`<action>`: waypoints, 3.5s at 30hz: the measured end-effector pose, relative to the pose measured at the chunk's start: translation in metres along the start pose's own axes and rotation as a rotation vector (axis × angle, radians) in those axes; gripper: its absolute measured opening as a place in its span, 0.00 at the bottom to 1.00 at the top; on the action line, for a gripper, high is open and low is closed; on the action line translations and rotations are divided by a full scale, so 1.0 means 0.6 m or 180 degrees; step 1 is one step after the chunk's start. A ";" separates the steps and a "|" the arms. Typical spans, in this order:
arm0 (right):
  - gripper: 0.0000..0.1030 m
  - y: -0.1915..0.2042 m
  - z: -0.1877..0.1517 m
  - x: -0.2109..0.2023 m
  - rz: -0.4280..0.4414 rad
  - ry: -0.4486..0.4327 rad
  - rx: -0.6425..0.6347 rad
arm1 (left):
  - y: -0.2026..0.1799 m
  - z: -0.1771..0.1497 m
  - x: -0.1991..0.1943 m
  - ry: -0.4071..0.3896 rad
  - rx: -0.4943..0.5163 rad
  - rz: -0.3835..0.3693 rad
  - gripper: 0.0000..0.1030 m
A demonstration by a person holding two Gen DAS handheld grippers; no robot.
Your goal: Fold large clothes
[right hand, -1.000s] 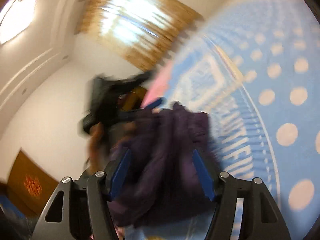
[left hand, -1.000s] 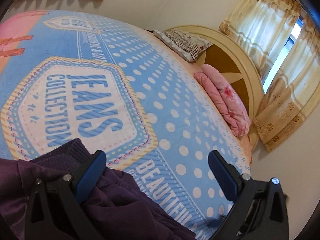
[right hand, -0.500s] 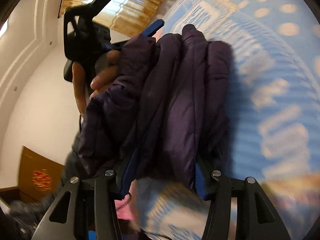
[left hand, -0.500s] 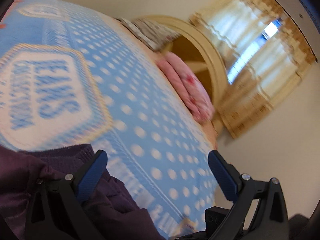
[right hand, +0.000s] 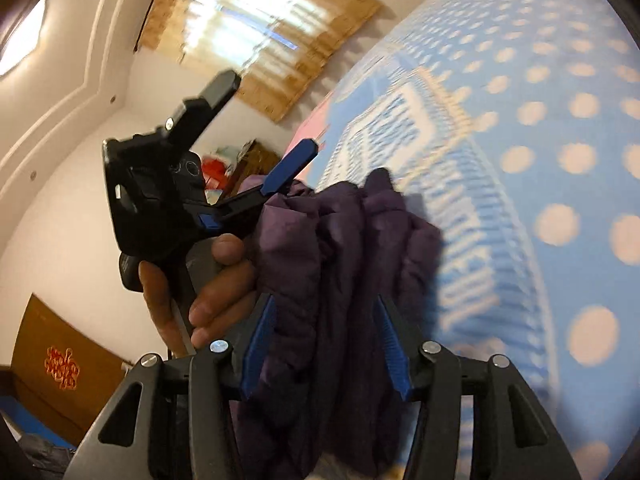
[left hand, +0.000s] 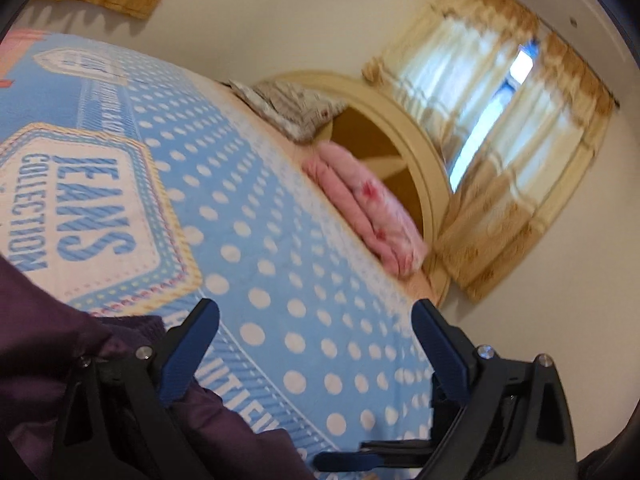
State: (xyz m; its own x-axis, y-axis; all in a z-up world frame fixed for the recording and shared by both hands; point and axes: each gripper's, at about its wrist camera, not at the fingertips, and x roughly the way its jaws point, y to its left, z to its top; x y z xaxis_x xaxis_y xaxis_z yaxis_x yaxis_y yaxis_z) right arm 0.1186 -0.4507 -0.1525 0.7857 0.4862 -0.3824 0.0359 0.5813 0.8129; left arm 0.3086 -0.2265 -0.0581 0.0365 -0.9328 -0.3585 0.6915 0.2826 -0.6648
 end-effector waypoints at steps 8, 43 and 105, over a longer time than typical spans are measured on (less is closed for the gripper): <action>0.20 0.018 0.017 0.065 0.0094 0.0271 -0.0122 | -0.014 0.011 -0.035 -0.0409 0.0147 0.0431 0.96; 0.01 0.114 0.062 0.117 -0.1367 -0.0066 -0.1045 | 0.004 -0.127 -0.182 -0.0486 0.0645 0.2107 1.00; 0.99 0.128 -0.016 0.114 -0.1788 -0.0911 -0.1724 | 0.076 -0.123 -0.192 -0.0411 0.0206 0.2340 1.00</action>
State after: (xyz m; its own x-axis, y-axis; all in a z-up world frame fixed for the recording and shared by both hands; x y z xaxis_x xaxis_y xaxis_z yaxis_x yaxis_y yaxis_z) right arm 0.1690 -0.3665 -0.1204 0.8688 -0.1122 -0.4823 0.2249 0.9572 0.1823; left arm 0.2827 -0.0893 -0.0957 0.5870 -0.5286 -0.6131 0.4971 0.8332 -0.2424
